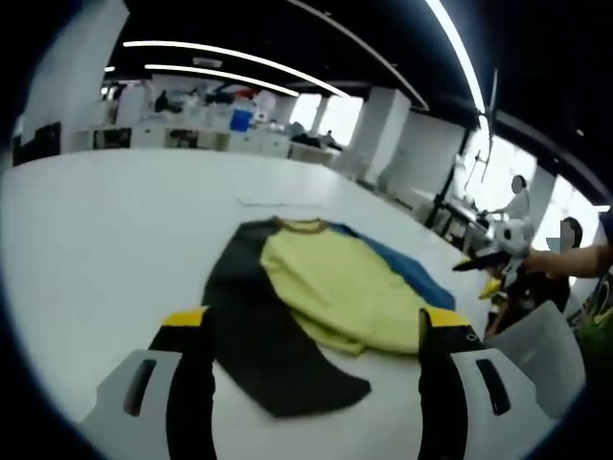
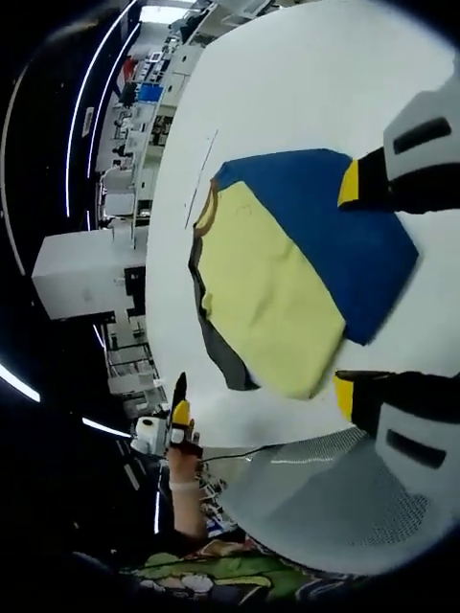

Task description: Fold the garment on the visible template until the final outline fits inside the template.

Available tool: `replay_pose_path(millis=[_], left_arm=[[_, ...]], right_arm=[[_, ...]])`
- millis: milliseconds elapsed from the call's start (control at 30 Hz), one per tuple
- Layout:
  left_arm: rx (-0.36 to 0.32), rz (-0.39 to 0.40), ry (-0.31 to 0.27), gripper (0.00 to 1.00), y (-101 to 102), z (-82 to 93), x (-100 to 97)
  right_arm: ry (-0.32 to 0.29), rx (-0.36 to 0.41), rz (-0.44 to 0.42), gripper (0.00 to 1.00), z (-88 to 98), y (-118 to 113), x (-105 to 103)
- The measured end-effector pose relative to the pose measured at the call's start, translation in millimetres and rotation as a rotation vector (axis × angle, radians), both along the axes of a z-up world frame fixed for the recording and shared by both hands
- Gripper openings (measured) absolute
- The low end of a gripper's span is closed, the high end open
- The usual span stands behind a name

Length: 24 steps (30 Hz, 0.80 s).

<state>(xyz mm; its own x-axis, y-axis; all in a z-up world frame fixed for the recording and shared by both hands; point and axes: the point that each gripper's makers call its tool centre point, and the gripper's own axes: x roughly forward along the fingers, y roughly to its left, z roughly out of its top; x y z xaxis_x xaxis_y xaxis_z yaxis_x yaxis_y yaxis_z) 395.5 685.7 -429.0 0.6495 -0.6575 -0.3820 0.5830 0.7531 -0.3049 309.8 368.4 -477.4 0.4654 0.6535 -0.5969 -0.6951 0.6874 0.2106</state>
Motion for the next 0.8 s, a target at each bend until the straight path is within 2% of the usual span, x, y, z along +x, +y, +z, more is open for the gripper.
replay_pose_path(millis=[100, 333, 500, 633, 800], left_arm=[[-0.001, 0.001, 0.008, 0.84, 0.3, -2.3, -2.9], [-0.010, 0.009, 0.024, 0.84, 0.8, -6.5, -5.9], [-0.012, 0.003, 0.029, 0.84, -2.2, -9.1, -7.1], [-0.013, 0.000, 0.032, 0.84, -3.5, -9.6, -7.1], [-0.015, 0.000, 0.032, 0.84, -3.8, -9.4, -5.4]], right_arm=[[-0.003, 0.000, -0.017, 0.61, -11.1, -5.2, -6.4], [0.042, -0.018, -0.055, 0.50, -26.2, -13.8, -21.1], [0.089, 0.027, -0.165, 0.46, -36.0, -25.1, -18.2], [0.103, 0.042, -0.210, 0.35, -38.7, -31.4, -13.0], [0.128, 0.053, -0.256, 0.27, -45.8, -34.8, -7.2]])
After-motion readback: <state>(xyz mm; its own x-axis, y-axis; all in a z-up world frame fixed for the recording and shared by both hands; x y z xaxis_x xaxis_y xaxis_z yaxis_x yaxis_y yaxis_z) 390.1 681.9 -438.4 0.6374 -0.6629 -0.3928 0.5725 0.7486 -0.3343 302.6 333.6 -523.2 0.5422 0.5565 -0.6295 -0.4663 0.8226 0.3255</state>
